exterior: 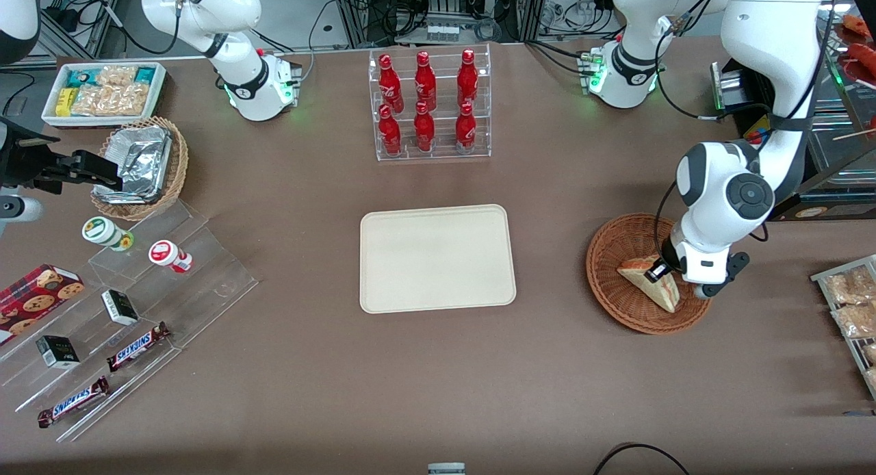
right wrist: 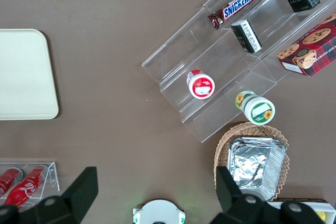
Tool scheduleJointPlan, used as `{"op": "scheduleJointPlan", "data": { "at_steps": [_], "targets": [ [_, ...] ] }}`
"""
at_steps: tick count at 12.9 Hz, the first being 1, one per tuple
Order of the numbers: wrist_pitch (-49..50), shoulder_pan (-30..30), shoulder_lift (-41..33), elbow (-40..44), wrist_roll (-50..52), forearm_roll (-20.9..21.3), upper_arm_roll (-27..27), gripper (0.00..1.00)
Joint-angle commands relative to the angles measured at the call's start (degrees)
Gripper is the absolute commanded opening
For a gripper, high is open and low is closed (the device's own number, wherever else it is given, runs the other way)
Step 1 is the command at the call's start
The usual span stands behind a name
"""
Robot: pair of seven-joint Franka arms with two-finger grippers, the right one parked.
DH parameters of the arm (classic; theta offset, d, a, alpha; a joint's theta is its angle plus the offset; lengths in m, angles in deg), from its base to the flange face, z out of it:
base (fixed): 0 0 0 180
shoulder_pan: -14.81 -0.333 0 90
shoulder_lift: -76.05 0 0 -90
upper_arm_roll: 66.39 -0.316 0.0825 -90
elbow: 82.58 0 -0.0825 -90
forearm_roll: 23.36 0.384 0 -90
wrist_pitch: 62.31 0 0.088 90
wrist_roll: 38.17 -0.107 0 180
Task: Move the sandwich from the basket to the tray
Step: 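Lower the left gripper around the wrapped sandwich and close it, then lift the sandwich and carry it over the cream tray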
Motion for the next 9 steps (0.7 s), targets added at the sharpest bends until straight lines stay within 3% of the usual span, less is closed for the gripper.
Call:
{"op": "scheduleJointPlan", "data": {
  "at_steps": [1, 4, 9],
  "targets": [
    [11.09, 0.74, -0.85, 8.01, 0.25, 0.85, 0.00, 0.00],
    [23.06, 5.21, -0.85, 17.25, 0.33, 0.94, 0.10, 0.00],
    [28.01, 17.41, -1.64, 21.66, -3.09, 3.75, 0.18, 0.00]
  ]
}}
